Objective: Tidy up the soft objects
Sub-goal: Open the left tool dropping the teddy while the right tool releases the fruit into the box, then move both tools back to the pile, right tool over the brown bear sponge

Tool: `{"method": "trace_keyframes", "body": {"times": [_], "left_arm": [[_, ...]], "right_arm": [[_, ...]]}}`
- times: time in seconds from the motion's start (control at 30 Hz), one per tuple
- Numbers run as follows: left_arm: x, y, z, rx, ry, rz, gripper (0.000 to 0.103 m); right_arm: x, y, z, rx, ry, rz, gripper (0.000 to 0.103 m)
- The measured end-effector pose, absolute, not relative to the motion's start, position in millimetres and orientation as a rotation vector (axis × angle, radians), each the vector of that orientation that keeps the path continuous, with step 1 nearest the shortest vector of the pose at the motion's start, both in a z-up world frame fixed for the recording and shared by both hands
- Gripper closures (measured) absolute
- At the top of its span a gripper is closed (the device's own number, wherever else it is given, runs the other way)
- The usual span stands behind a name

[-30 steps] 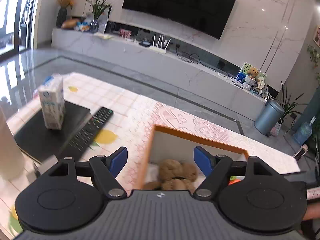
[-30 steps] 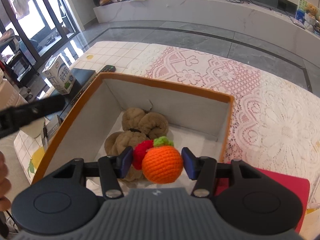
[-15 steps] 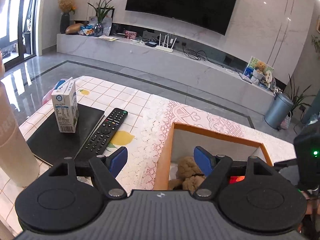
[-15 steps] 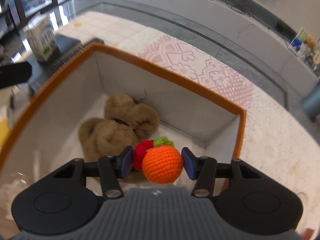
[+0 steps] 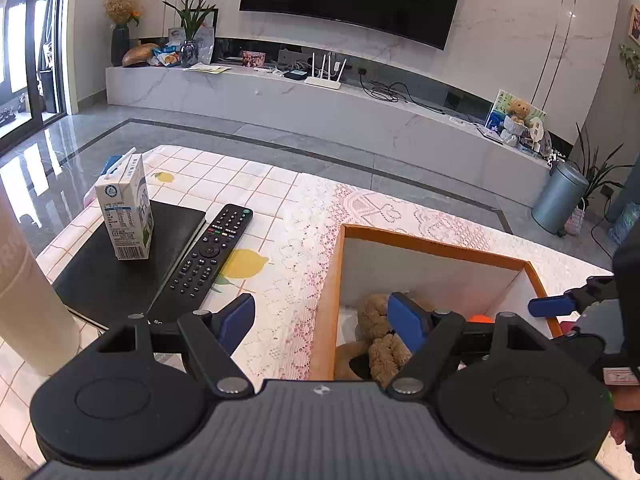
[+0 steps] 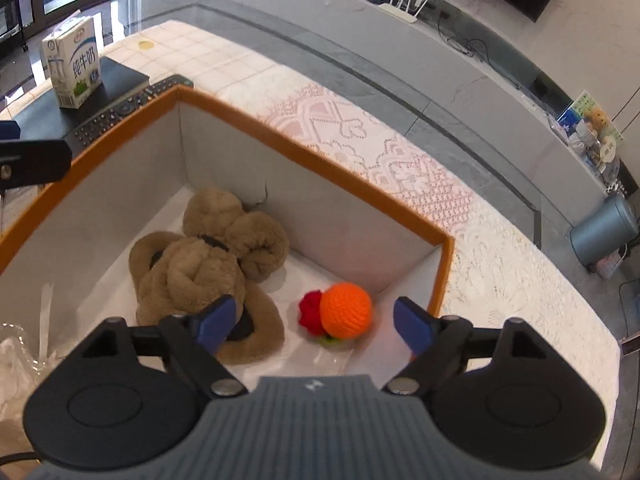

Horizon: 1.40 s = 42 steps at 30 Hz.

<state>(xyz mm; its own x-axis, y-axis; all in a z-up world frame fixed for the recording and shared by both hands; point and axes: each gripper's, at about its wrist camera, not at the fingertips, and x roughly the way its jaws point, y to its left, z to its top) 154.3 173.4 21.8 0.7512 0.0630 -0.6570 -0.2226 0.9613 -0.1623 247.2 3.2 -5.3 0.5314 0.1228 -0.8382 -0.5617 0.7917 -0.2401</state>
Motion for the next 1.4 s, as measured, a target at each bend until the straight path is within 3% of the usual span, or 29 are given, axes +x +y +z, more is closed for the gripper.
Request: {"method": "trace_keyframes", "body": {"times": [0.1, 0.6, 0.77, 1.07, 1.4], "left_arm": [[154.1, 173.9, 22.8, -0.244, 0.705, 0.160, 0.014], [148.8, 145.1, 52.1, -0.322, 0.624, 0.118, 0.014], [134.2, 112.9, 74.8, -0.310, 0.542, 0.067, 0.014], [118.5, 36.0, 99.7, -0.306, 0.557, -0.049, 0.014], [114.0, -50.8, 71.5, -0.280, 0.659, -0.199, 0.014]], "right_arm": [[241.5, 1.0, 3.0, -0.506, 0.908, 0.446, 0.010], [214.0, -52.0, 99.6, -0.371, 0.748, 0.379, 0.010], [188.0, -87.2, 135.0, -0.370, 0.688, 0.343, 0.010], [143.1, -168.1, 177.1, -0.435, 0.642, 0.257, 0.010], [99.7, -264.5, 165.7, -0.513, 0.624, 0.139, 0.005]]}}
